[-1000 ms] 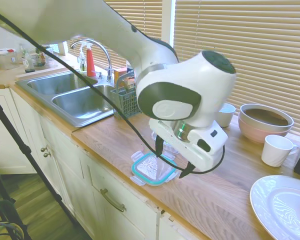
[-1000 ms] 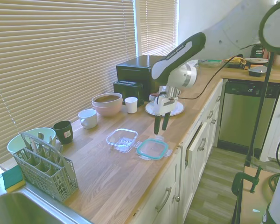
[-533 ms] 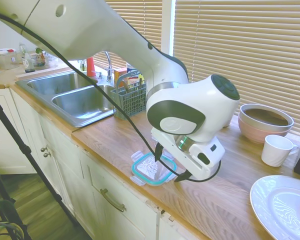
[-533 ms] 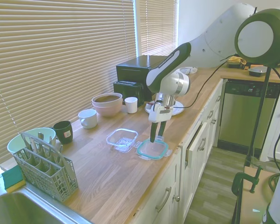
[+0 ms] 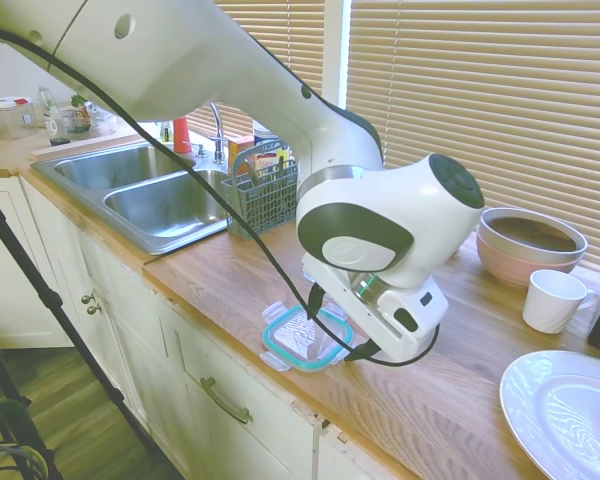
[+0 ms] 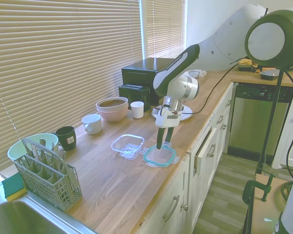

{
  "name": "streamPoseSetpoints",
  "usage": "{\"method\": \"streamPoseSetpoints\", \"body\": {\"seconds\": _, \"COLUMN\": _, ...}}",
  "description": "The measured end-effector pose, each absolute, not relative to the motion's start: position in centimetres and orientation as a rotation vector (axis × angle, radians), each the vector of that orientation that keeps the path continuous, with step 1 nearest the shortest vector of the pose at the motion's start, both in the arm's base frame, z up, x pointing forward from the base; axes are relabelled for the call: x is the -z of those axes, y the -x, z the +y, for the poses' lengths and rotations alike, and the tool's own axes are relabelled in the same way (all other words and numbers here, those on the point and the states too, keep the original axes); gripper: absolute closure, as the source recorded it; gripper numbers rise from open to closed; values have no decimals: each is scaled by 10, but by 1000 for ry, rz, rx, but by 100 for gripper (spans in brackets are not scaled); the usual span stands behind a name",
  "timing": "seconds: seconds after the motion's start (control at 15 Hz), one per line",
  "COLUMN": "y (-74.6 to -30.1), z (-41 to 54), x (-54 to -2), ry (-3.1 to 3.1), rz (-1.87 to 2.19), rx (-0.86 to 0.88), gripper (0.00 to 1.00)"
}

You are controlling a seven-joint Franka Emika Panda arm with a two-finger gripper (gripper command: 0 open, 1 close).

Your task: Cover the lid of the food container

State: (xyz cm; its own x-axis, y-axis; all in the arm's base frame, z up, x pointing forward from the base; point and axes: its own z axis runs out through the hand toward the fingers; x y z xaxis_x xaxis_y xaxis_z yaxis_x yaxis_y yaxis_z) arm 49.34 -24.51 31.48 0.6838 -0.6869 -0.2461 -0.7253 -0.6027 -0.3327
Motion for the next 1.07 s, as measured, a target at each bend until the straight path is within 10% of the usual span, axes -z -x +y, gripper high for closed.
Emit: {"method": "streamPoseSetpoints", "body": {"seconds": 1.07, "y": -487, "z": -254, "x": -304, "ry": 2486, "rz": 1128, "rx": -164, "gripper": 100}}
